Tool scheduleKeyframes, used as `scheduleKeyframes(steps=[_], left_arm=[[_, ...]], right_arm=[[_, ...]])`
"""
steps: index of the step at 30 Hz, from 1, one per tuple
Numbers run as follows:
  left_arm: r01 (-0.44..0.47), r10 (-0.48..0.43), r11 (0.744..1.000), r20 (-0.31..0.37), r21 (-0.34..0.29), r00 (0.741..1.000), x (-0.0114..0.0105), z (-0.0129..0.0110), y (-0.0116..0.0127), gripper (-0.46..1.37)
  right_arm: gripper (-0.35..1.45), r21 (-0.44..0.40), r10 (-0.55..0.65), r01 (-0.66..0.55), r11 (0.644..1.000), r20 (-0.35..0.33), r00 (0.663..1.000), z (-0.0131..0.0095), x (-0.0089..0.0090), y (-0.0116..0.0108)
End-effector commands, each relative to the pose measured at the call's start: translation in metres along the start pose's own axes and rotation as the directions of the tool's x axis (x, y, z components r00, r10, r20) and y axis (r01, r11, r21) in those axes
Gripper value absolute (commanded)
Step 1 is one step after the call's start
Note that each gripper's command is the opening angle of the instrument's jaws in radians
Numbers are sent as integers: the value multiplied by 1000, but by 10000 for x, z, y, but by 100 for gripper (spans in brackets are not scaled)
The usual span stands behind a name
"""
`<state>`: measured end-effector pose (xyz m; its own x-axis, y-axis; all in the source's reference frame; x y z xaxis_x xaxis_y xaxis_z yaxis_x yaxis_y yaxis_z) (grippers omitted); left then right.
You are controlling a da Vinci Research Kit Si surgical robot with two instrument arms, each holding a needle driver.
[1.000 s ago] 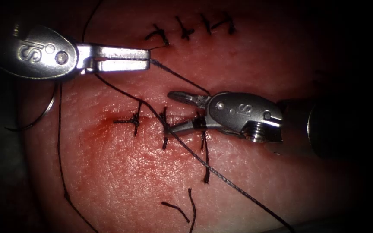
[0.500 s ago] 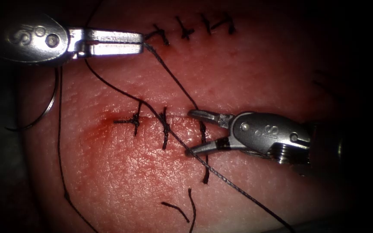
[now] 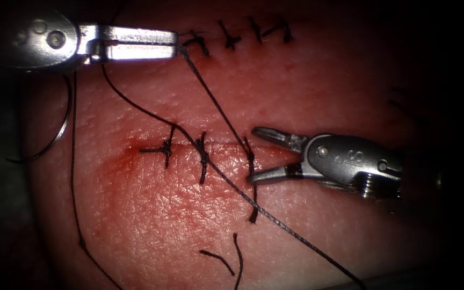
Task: Wound Closure
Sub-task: Snip suture with right jaws
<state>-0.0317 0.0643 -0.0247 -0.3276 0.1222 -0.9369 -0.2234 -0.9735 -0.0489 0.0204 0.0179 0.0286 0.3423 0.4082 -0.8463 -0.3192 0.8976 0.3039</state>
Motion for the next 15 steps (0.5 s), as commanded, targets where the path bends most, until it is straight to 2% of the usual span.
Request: scheduleKeyframes(steps=[1,8,15], left_arm=[[-1,1,1000,1,-5,1000,0,1,0,-35],[-1,1,1000,1,-5,1000,0,1,0,-35],[1,-1,1000,0,-6,1000,0,0,-2,-35]], right_arm=[[79,-12,2,-2,1000,-1,1000,6,-1,0],[79,-46,6,-6,999,-12,1000,28,-6,-8],[80,-67,49,-51,996,-28,998,43,-1,-15]])
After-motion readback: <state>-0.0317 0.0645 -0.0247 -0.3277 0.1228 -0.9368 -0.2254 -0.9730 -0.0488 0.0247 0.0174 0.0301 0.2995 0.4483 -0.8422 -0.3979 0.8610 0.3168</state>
